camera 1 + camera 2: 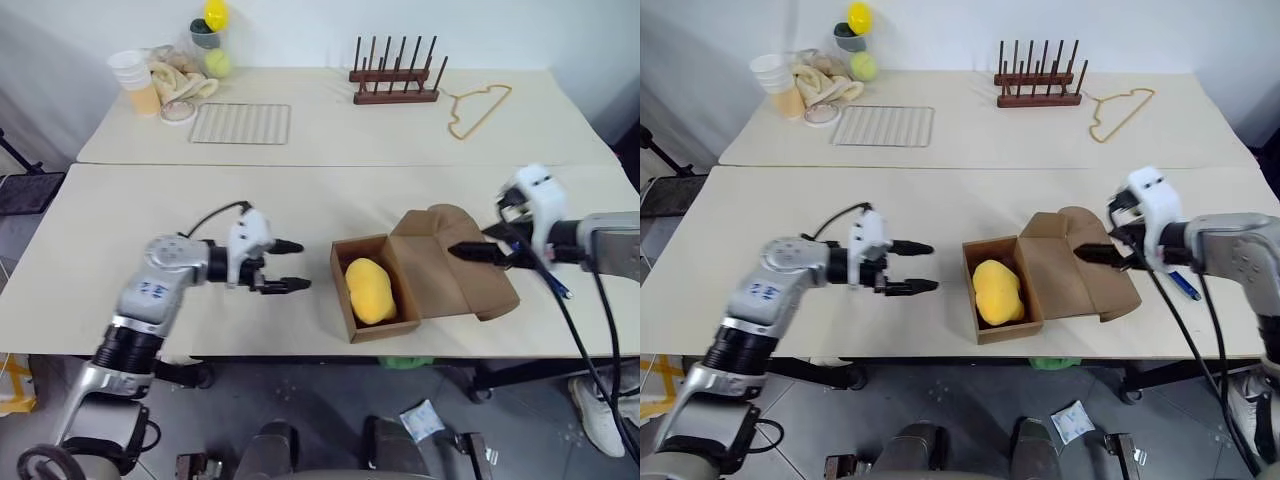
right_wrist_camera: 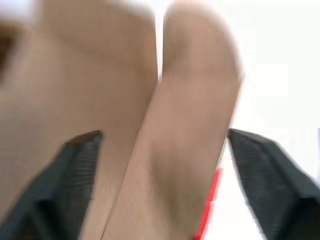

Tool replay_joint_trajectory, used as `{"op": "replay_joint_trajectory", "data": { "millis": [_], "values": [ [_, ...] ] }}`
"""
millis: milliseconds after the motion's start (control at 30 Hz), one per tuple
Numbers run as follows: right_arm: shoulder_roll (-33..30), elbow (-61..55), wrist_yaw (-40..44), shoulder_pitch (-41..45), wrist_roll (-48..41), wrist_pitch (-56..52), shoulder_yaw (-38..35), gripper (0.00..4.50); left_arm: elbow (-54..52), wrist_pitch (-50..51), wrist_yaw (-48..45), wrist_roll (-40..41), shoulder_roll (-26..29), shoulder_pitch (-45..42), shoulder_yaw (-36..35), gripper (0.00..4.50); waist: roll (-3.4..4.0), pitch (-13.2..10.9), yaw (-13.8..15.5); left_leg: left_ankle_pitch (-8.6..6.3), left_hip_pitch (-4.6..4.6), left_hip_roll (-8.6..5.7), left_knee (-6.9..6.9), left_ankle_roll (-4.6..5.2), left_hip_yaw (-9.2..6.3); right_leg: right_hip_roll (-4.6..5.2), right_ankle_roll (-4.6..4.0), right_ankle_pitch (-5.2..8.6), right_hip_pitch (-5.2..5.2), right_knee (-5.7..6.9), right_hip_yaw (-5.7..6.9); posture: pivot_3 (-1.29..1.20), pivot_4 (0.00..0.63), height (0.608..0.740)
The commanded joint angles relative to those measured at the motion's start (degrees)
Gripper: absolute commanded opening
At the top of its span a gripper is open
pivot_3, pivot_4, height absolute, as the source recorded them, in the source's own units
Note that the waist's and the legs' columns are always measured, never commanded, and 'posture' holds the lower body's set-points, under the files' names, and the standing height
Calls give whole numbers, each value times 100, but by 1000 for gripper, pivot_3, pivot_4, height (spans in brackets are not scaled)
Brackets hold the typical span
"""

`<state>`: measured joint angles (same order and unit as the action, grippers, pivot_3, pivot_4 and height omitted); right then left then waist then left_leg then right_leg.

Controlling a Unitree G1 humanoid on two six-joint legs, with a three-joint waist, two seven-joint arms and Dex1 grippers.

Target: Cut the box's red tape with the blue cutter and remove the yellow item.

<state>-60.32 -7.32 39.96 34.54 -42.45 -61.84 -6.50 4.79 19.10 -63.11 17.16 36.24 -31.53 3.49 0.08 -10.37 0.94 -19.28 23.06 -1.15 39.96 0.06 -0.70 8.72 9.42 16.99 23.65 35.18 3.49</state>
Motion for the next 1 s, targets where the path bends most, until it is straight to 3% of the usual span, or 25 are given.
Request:
{"op": "replay_joint_trajectory", "data": {
  "millis": [33,167,300,433,533,633,733,1000],
  "values": [
    [161,-259,1099,-550,-90,1532,-1174,4500,15,-481,-236,459,253,592,-840,4493,0,0,-41,0,-2,1,-1,0,2,0,0,0,-1,0,1,0,150,740],
    [659,-250,1749,-947,-75,2840,-1771,4500,117,-1031,-294,464,508,1136,-1371,4493,-4,-2,-83,0,-8,4,10,-1,0,0,0,0,-14,1,4,0,150,740],
    [585,-548,3010,-1628,238,3777,-1430,4500,522,-776,-438,674,1098,2164,-2198,4493,-4,-2,-103,-2,-38,8,0,-2,3,0,-1,0,-28,14,-1,0,150,740],
    [596,-686,3619,-2289,677,4793,-1408,4500,689,-913,-484,636,1382,2880,-2567,4493,-4,-2,-96,-7,-72,13,-29,0,32,3,-3,1,-31,20,-3,0,150,740],
    [534,-782,3604,-2599,630,4809,-1703,4500,455,-837,-439,759,1420,3001,-2747,4493,-6,-4,-8,-9,-77,10,-18,3,36,8,-3,1,-43,19,-4,0,150,740],
    [540,-899,3484,-2836,558,4732,-1996,4500,-203,-374,-361,1075,1404,2707,-2619,4493,-7,-4,66,-11,-83,13,-4,4,32,9,-4,1,-60,13,-3,0,150,740],
    [532,-925,3418,-3044,519,4622,-2259,4500,-960,438,-223,1361,1364,1815,-1977,4493,-10,-3,142,-12,-88,11,5,3,4,10,-4,1,-94,-3,11,0,150,740],
    [460,-1307,3064,-3369,-86,3763,-2802,4500,-1282,2246,-443,1088,782,-1154,512,4493,-8,-3,105,-16,-99,8,3,-1,8,1,-5,-2,-107,-9,14,0,150,740]
  ]
}}
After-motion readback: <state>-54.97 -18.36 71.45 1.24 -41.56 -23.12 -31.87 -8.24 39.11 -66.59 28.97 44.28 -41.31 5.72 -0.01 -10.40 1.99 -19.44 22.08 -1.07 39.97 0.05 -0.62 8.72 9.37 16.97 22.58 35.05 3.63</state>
